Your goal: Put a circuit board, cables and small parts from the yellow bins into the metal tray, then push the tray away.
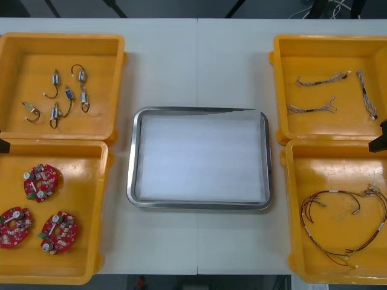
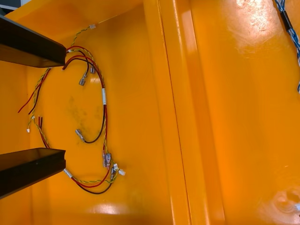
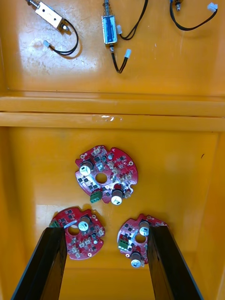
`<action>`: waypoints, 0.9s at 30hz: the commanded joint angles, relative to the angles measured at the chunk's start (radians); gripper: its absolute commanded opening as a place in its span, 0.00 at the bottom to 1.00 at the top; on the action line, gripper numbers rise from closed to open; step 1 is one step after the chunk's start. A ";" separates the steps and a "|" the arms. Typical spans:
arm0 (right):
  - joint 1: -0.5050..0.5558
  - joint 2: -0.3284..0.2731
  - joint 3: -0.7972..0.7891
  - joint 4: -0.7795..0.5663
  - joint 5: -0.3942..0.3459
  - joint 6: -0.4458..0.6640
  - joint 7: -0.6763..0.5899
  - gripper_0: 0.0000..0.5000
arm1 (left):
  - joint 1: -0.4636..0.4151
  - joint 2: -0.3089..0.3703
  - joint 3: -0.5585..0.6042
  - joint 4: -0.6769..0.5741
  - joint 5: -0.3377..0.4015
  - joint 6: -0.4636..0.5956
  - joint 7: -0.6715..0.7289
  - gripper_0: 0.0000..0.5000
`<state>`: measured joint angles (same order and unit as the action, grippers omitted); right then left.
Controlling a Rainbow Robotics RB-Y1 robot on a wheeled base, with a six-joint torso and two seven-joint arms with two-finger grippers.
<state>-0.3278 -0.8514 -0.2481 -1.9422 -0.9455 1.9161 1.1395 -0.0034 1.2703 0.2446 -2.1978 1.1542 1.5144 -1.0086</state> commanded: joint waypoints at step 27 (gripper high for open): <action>0.007 -0.040 0.009 -0.015 0.007 0.004 0.014 1.00 | 0.017 0.006 -0.002 -0.011 -0.010 -0.003 0.012 1.00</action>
<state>-0.3278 -0.8514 -0.2481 -1.9422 -0.9455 1.9161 1.1395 -0.0034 1.2703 0.2446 -2.1978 1.1542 1.5144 -1.0086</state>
